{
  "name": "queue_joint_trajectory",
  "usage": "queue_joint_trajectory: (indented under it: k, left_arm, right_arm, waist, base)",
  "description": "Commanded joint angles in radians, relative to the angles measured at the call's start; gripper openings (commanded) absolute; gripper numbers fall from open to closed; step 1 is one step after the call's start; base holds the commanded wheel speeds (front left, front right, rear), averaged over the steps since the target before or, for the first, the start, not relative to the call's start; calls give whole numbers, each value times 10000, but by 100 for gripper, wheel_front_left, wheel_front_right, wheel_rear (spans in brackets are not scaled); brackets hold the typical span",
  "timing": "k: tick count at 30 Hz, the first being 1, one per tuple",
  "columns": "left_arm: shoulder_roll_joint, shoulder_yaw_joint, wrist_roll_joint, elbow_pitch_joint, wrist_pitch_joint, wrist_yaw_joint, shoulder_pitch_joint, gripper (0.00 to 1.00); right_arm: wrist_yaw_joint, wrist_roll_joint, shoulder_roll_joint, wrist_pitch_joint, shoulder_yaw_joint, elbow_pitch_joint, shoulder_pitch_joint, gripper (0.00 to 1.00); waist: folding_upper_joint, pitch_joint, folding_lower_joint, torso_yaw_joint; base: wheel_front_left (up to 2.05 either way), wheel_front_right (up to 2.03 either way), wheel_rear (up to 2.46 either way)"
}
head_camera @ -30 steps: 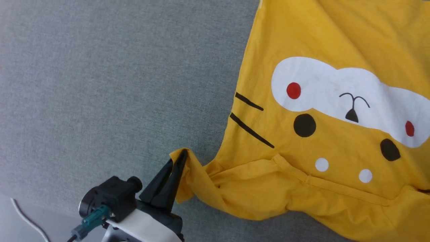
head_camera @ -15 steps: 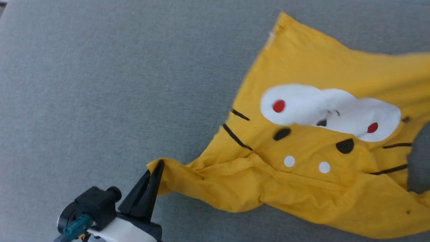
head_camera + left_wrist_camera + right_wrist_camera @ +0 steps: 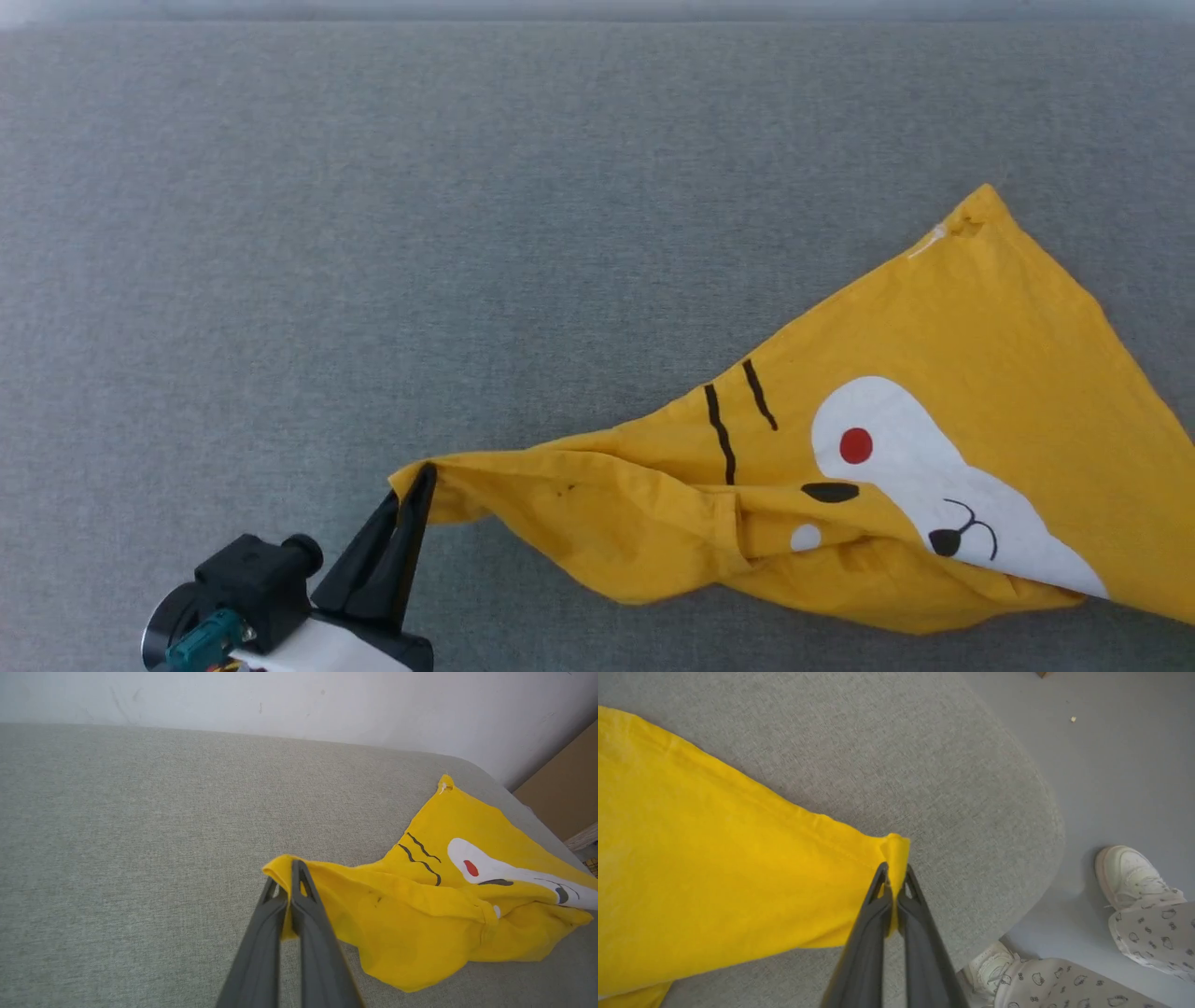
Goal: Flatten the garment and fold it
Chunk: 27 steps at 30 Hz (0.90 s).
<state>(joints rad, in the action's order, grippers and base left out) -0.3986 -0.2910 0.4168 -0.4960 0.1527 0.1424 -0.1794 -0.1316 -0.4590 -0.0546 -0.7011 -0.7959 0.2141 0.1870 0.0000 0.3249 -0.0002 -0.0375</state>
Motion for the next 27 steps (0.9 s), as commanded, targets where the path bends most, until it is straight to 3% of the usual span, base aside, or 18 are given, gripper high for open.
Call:
queue_joint_trajectory:
  k: [1, 4, 5, 6, 11, 15, 18, 22, 27]
  left_arm:
    - [-43, 17, 41, 55, 37, 36, -35, 0]
    - [-3, -58, 109, 152, 93, 4, 34, 0]
    - [4, -74, 127, 175, 104, -9, 64, 0]
    - [3, -83, 138, 193, 117, -15, 82, 0]
    - [-57, -169, 69, 108, 177, -41, 144, 0]
    - [-47, -310, -79, -142, 186, -42, 252, 0]
    - [6, -490, -200, -259, 204, -85, 439, 0]
    - [102, -760, -345, -311, 229, -202, 807, 0]
    - [225, -1045, -471, -217, 290, -351, 1296, 0]
  right_arm:
    - [9, -187, 34, 231, 301, -442, -63, 0]
    - [9, -338, 39, 1007, 1122, -1298, -228, 4]
    - [9, -306, 39, 1261, 1418, -1429, -344, 58]
    - [9, -304, 40, 1500, 1610, -1489, -474, 100]
    - [9, -199, -166, 1735, 2158, -228, -940, 100]
    - [9, -356, -960, 1163, 2288, 1422, -1662, 100]
    - [9, -231, -1559, 552, 2631, 1943, -2444, 100]
    - [9, 83, -2206, 105, 3646, 1316, -3736, 100]
    - [9, 720, -2665, 61, 4886, -348, -5135, 100]
  waist:
    - [0, -22, 2, -214]
    - [0, -132, 2, -309]
    - [0, -201, 2, -331]
    - [0, -260, 2, -346]
    - [0, -409, 2, -279]
    - [0, -315, 2, -59]
    - [0, -142, 2, 182]
    - [0, 226, 2, 519]
    - [0, 740, 2, 887]
  base:
    - [0, 0, 0]
    - [0, 0, 0]
    - [0, 0, 0]
    - [0, 0, 0]
    - [0, 0, 0]
    - [0, 0, 0]
    - [0, 0, 0]
    - [0, 0, 0]
    - [0, 0, 0]
